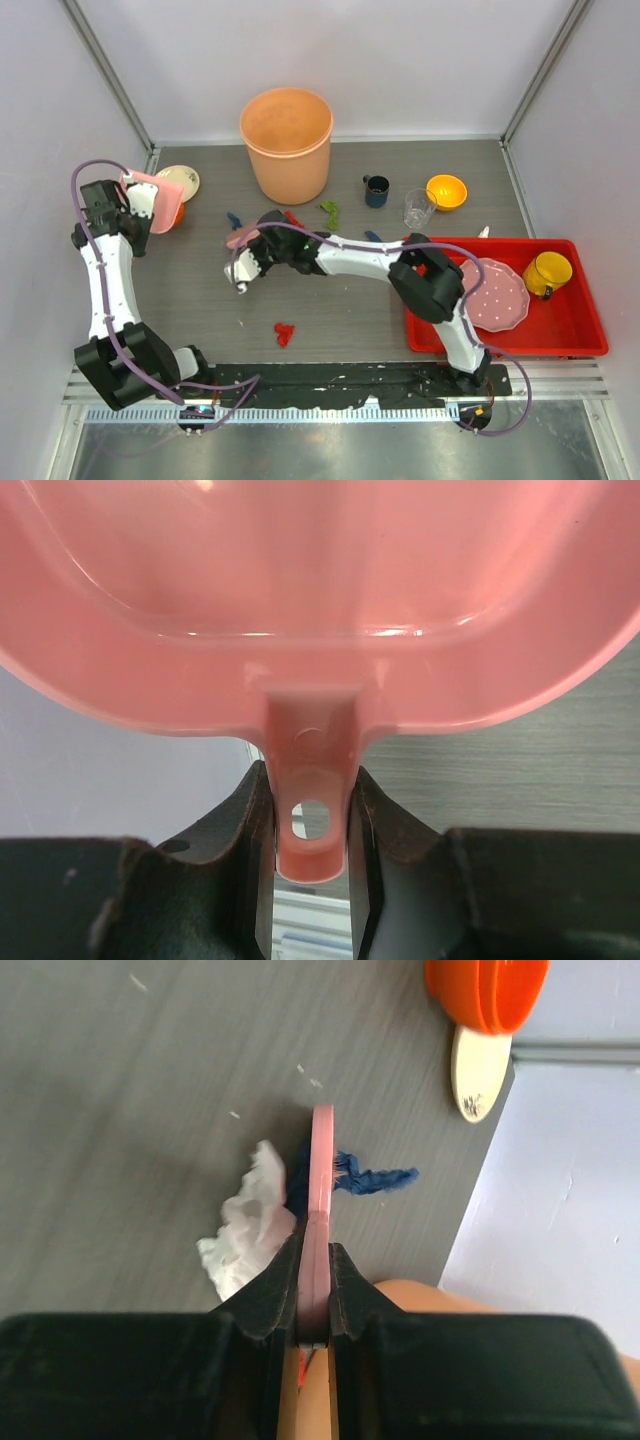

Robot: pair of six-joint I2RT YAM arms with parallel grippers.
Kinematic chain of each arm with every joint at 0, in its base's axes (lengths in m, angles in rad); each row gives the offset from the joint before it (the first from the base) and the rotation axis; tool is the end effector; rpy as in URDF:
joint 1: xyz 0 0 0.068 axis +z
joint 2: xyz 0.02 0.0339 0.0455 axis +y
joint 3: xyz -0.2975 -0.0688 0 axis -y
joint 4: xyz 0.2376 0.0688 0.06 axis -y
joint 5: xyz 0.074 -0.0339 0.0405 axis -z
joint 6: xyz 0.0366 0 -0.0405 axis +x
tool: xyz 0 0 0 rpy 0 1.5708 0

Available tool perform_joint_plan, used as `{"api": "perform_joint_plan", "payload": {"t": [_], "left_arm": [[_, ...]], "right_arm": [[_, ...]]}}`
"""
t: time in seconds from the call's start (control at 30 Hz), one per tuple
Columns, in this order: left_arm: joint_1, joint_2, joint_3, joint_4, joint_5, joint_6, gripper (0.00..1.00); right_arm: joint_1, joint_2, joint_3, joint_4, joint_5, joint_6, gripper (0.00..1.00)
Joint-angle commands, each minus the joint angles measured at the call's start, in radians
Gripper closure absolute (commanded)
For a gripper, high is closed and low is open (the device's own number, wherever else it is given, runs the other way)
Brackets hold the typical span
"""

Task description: Sweep away the paper scraps from the table

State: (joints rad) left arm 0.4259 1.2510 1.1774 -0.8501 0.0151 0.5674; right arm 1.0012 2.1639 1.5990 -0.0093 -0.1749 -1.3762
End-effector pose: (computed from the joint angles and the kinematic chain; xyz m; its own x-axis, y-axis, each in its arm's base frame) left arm 0.2138 0.0964 0.3500 -0.8303 0.2134 -0.5149 0.0491 0.9482 0.3138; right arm 0.2705 0.4342 0.2239 0.8343 -0.4888 -0.2551 -0.4630 -0.3699 -0.8055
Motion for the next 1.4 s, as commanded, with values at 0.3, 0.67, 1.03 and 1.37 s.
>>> {"api": "perform_joint_plan", "payload": {"t": [0.3,0.67,1.03,1.37], "left_arm": [[0.004,-0.051,-0.074,-0.110,0.042,0.204,1.00],[0.056,-0.007,-0.151,-0.113,-0.164,0.585,1.00],[0.028,0.051,-0.219,-0.236,-0.150,0.905,1.00],[-0.047,0.178,-0.223,-0.168,-0.267,0.913,1.00]], "right_arm": [[0.162,-0.368,-0.237,0.107,0.030,0.339,0.99],[0.177,-0.553,-0.224,0.121,0.291,0.809,0.99],[0.127,-0.440,-0.041,-0.181,0.740,1.485,0.99],[0.067,-0.287,0.142,-0.406,0.565,1.620,0.99]]}}
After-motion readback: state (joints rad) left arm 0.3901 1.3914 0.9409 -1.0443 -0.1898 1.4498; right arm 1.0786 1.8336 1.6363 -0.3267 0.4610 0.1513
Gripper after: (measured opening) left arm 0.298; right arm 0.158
